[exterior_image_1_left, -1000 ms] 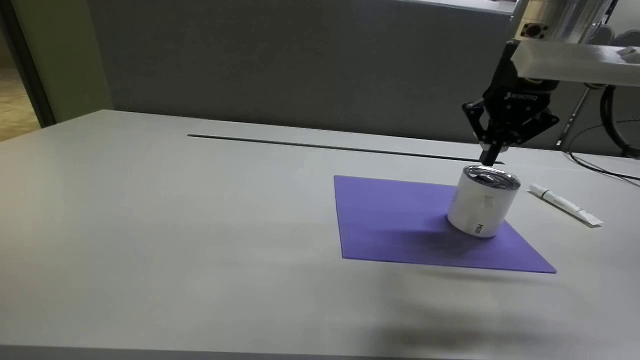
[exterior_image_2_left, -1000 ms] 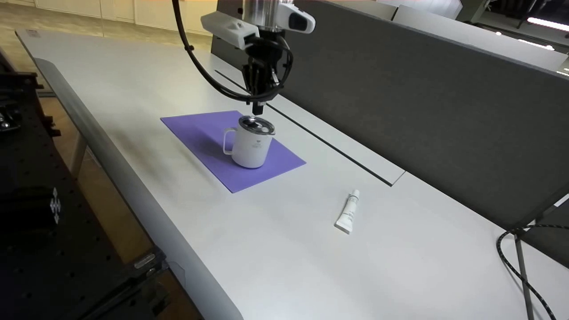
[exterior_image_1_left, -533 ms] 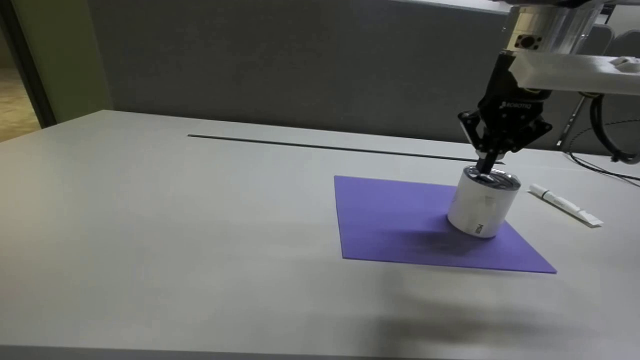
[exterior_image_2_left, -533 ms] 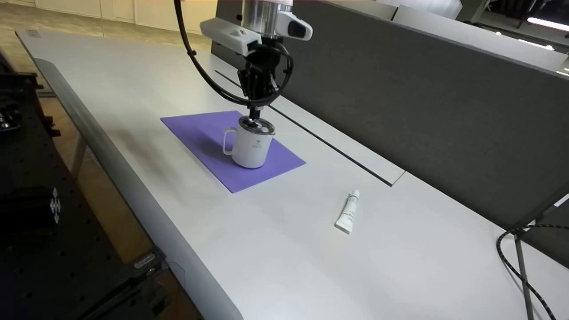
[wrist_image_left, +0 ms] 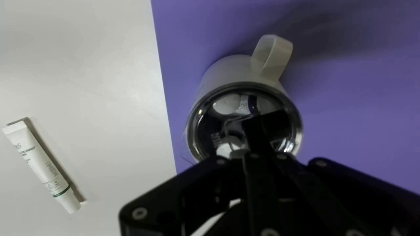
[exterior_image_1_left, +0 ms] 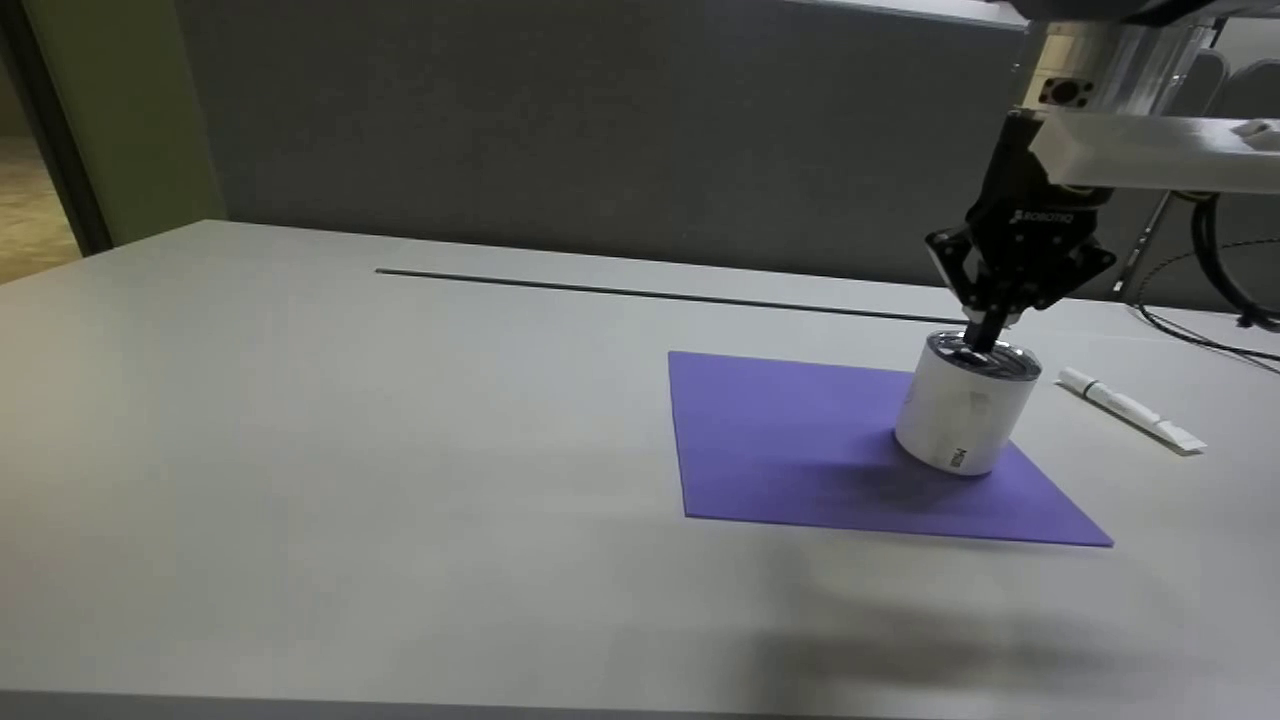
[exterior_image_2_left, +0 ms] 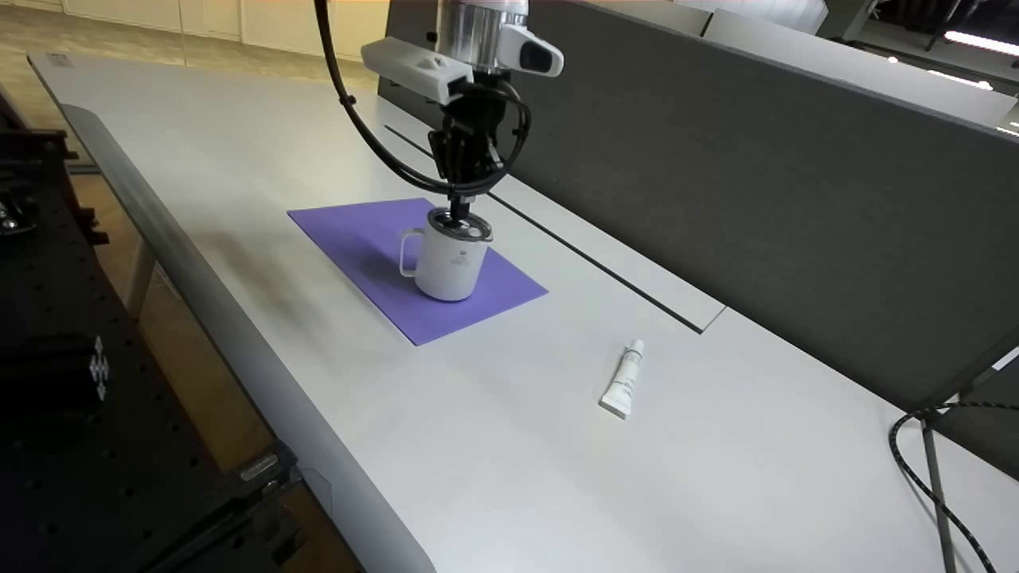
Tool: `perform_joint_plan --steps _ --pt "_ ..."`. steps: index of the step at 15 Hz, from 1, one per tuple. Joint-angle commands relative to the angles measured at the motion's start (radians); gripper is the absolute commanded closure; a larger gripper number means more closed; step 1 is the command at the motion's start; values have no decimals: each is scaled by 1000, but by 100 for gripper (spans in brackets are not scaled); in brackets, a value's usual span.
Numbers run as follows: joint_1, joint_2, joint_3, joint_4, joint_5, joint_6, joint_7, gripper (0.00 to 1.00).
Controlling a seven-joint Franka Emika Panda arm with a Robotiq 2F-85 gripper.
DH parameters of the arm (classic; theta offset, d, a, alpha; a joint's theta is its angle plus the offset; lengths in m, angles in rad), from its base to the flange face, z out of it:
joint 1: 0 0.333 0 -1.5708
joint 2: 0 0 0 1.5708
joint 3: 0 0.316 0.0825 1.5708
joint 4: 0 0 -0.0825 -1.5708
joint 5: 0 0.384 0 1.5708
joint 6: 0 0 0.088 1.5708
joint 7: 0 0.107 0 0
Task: Slide the lid of the cup closed
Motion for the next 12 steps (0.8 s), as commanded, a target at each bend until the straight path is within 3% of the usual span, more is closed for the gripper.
perform_joint_plan --steps 1,12 --pt "17 17 -8 20 -2 -1 21 100" --pt "52 38 -44 26 -36 -7 39 100"
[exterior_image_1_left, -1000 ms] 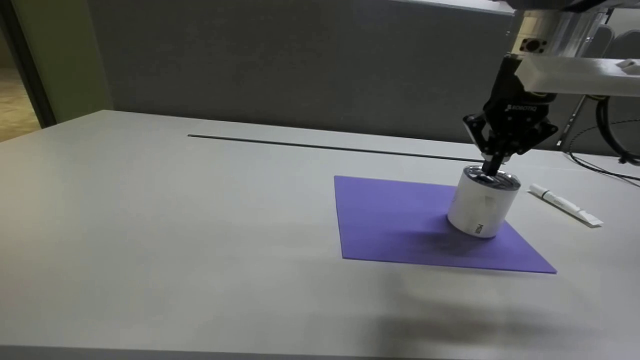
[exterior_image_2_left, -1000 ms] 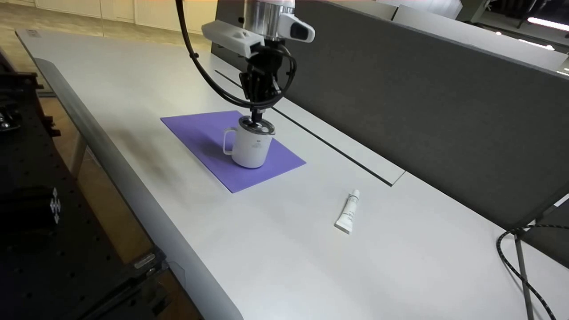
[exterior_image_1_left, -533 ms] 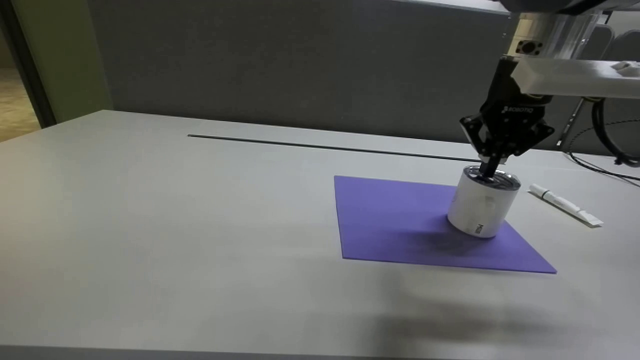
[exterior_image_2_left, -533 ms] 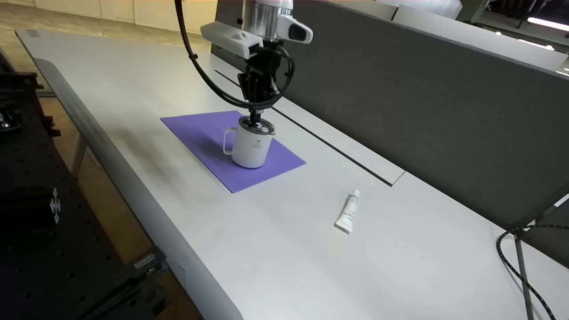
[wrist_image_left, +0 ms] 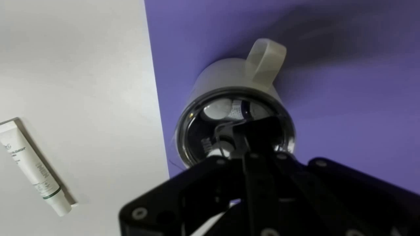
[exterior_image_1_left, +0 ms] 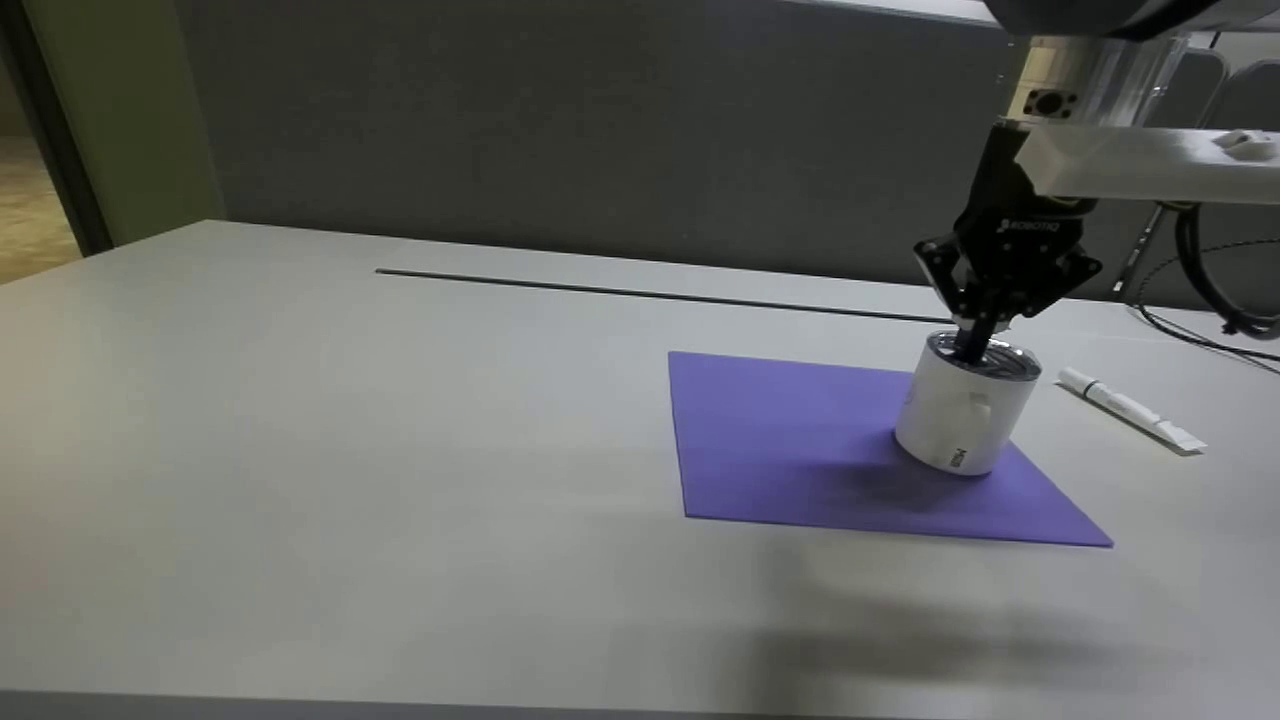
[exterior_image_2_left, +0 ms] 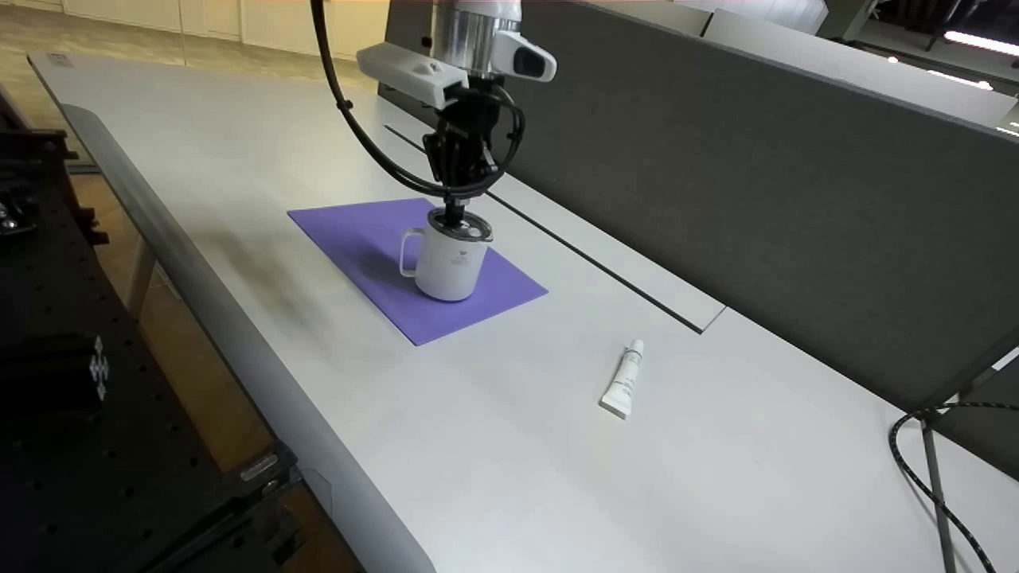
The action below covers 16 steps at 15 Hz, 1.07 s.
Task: Slide the lid of the cup closed
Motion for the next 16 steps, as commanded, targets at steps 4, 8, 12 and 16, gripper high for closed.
perform_joint_plan --steps 4,8,12,16 --pt "53 25 -68 22 -66 -10 49 100" --pt "61 27 -82 24 -76 -7 50 100" --pt "52 24 -71 25 -67 -10 38 100" --pt "31 8 -50 24 -41 -2 19 100"
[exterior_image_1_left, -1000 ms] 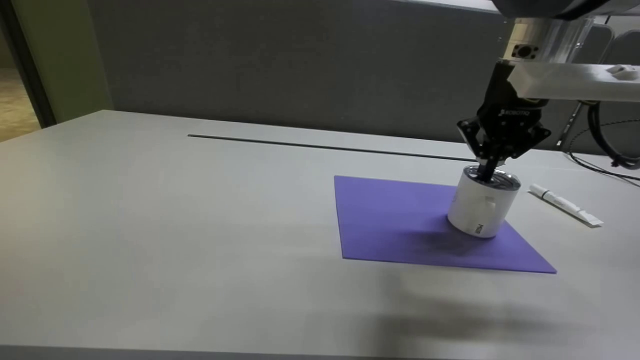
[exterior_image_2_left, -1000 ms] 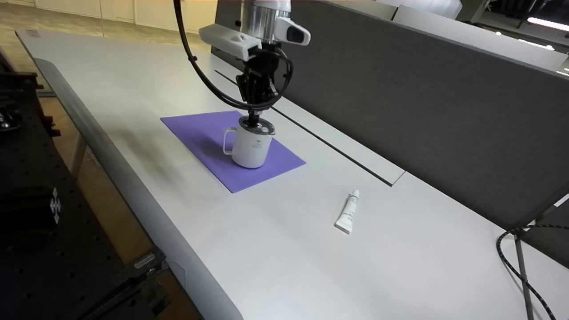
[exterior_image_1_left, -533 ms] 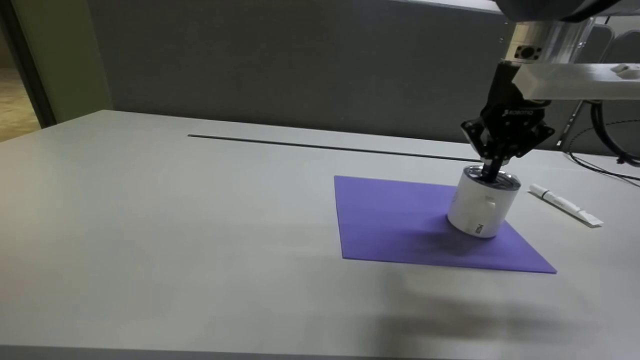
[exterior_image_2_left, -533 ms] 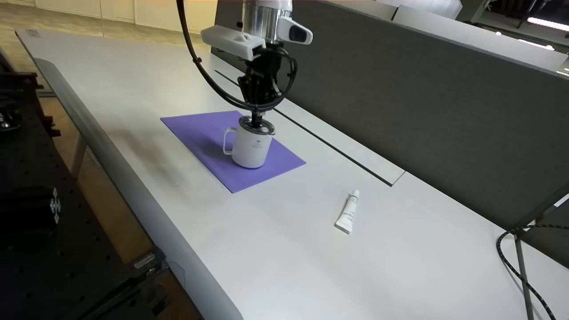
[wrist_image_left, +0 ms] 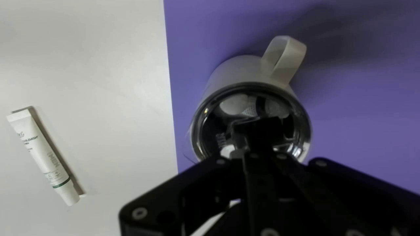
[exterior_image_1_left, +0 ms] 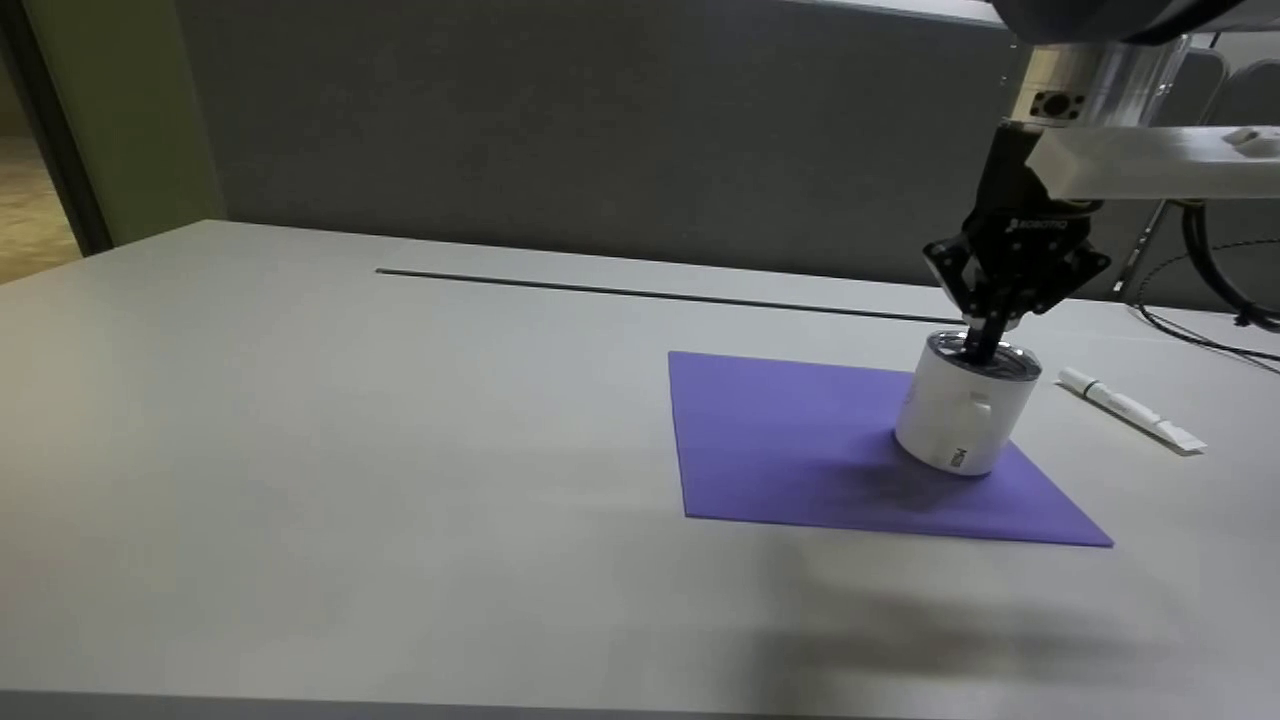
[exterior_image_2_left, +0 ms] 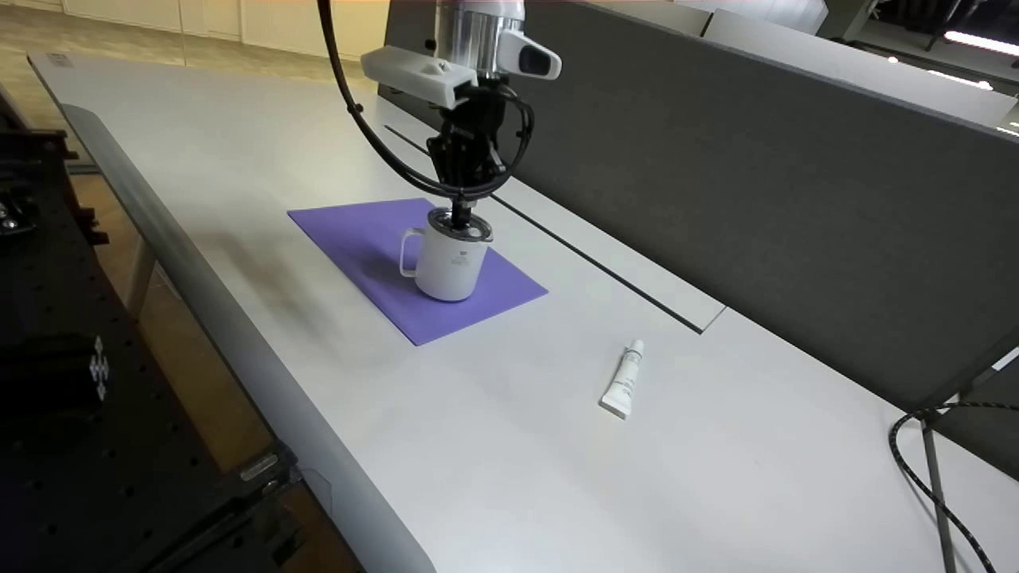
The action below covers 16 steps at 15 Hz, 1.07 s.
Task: Slide the lid of the cup closed
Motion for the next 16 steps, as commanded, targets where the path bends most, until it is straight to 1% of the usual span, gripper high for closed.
perform_joint_plan --steps 1,4,7,8,9,12,16 --pt "-24 -5 17 17 20 -1 7 100" --pt "-37 -47 13 31 39 -24 13 100" --pt "-75 -115 32 38 93 -78 -5 100" --pt "-91 -137 44 39 114 -111 -25 74" --pt "-102 -156 47 43 133 -144 -29 73" --pt "-128 -201 55 51 173 -212 -42 54" --pt "-145 -225 61 56 214 -251 -57 27"
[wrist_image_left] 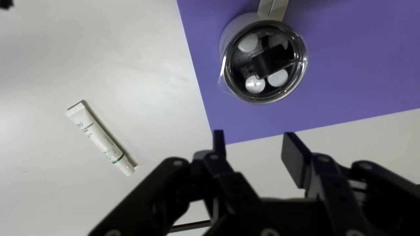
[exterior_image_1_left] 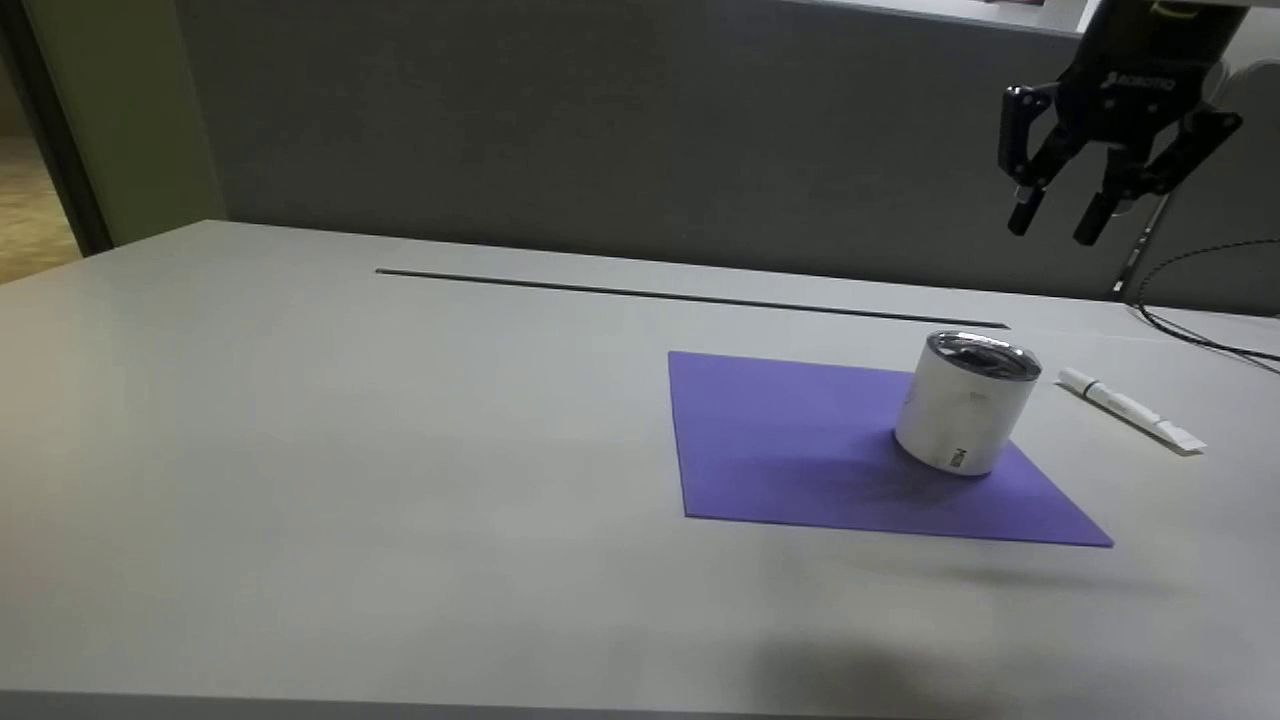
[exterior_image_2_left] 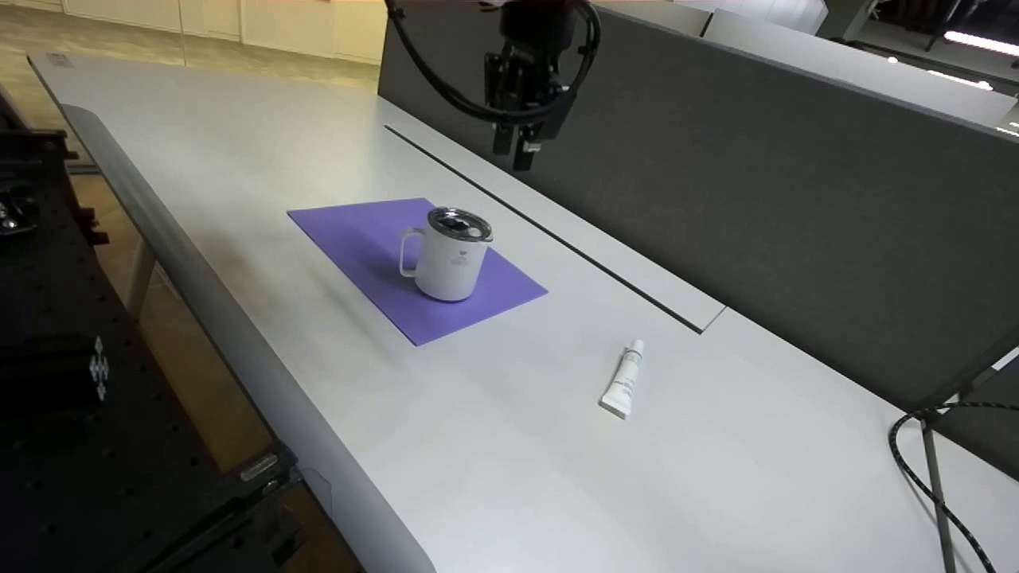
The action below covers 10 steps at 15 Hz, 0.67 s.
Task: Slide the lid of the cup closed
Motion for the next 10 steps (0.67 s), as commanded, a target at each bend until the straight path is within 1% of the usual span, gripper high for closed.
perform_joint_plan --steps 1,2,4,8,10 --pt "-21 -23 16 11 41 -43 -20 20" --pt "-22 -24 16 11 44 -45 -20 12" --pt "-21 -22 16 10 44 -47 -15 0" --pt "-21 -25 15 10 35 -56 -10 0" --pt "-19 -22 10 18 19 -74 19 0"
